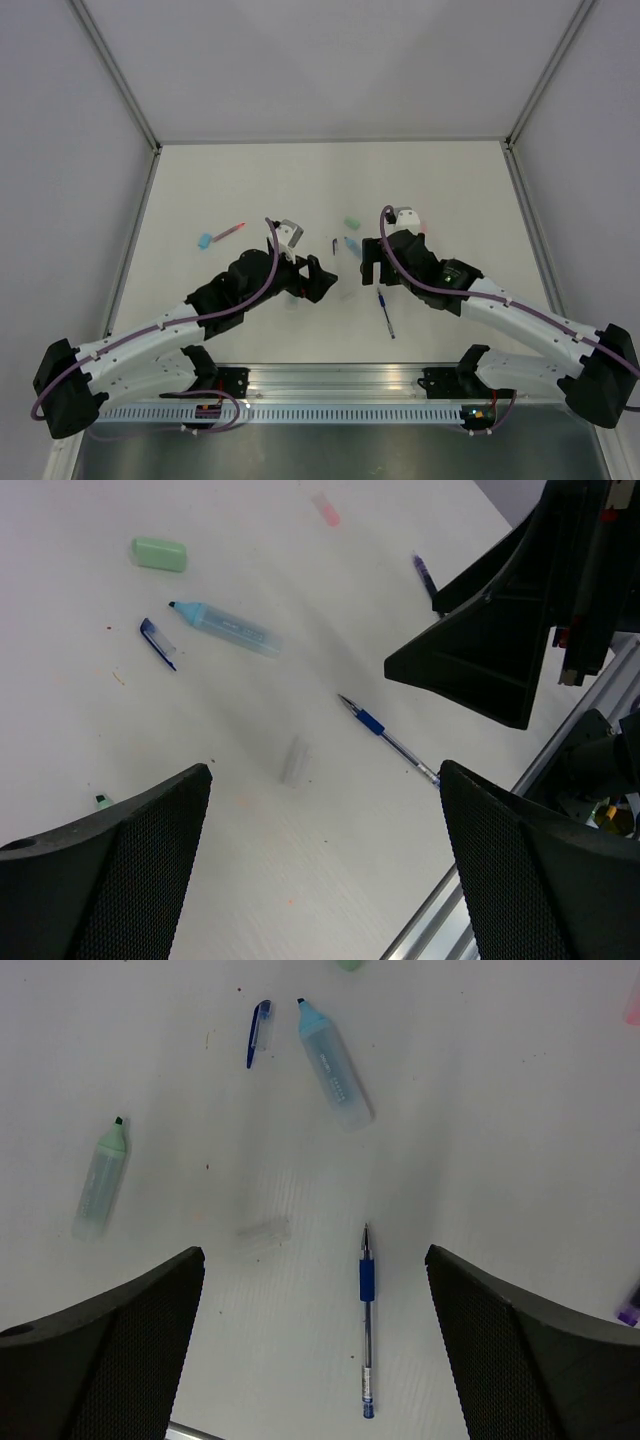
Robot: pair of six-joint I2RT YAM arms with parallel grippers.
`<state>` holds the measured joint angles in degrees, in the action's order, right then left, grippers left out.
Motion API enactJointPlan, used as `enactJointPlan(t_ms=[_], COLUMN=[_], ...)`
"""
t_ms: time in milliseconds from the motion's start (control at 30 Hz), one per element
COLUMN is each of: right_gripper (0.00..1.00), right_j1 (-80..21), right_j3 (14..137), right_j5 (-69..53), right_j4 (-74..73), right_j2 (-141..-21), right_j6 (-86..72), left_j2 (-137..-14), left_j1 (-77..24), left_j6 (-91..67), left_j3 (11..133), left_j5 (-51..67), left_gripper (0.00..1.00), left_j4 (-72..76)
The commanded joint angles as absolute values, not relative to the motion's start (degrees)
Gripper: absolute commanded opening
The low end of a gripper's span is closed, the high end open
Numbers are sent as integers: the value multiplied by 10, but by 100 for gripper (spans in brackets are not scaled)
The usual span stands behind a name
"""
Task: Insert the pens into the pen caps
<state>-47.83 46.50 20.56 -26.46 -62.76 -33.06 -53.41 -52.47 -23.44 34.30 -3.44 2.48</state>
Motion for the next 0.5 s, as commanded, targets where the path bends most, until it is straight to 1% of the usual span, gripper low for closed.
enactJointPlan(t_ms=[0, 133, 267, 300, 333, 400, 433, 467], right_gripper=[98, 98, 96, 94, 87, 82, 75, 72], right_j1=[-478, -478, -478, -477, -472, -466, -466, -465], right_j3=[498, 483, 467, 454, 450, 451, 451, 447], right_j5=[200, 199, 176, 174, 171, 154, 149, 144], right_j4=[-286, -293, -281, -279, -281, -293, -297, -295], right_j2=[-621, -599, -617, -622, -641, -680, -691, -700], right_j6=[-309, -295, -270, -270, -272, -279, -279, -280], left_j2=[-538, -539, -541, -546, -548, -555, -558, -561], left_j1=[-525, -524, -524, -520, -518, -503, -496, -488], left_j6=[-217, -221, -226, -228, -235, -245, -257, -263], left_j3=[346, 345, 345, 347, 348, 347, 347, 347], left_j5=[-61, -88, -91, -87, -83, -63, -54, -28], left_gripper=[100, 100, 100, 100, 100, 100, 100, 100], left_j4=[42, 37, 33, 31, 31, 32, 31, 31])
